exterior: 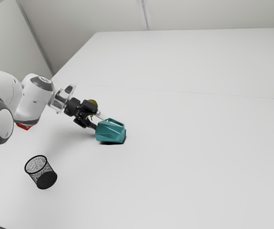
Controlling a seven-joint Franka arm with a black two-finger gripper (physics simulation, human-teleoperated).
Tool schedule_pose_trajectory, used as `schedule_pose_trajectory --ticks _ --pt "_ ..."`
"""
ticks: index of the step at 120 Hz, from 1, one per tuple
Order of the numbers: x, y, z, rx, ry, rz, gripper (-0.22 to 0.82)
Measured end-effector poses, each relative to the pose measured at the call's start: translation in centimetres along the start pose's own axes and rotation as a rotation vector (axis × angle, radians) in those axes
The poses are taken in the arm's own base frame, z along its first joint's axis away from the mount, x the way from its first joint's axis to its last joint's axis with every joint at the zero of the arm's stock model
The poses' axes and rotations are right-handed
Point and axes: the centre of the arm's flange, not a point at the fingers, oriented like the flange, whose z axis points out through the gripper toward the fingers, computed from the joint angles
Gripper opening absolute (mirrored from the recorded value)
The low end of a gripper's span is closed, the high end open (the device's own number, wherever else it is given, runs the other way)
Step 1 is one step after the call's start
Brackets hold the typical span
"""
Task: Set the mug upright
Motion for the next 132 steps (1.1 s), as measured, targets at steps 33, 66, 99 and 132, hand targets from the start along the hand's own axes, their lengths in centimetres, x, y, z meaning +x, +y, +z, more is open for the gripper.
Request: schedule_pose_trajectory --ticks 33,66,99,132 --pt "-0.8 -0.3 1.2 -0.092 0.024 -0.030 0.58" --pt "-1.3 -0.5 1.9 -0.140 0.039 -0.027 0.39" --pt "-1.7 -0.8 2.6 -0.154 0.039 -0.016 0.18" --pt "-1.8 -1.0 2.7 -0.152 0.043 -0.008 -0.05"
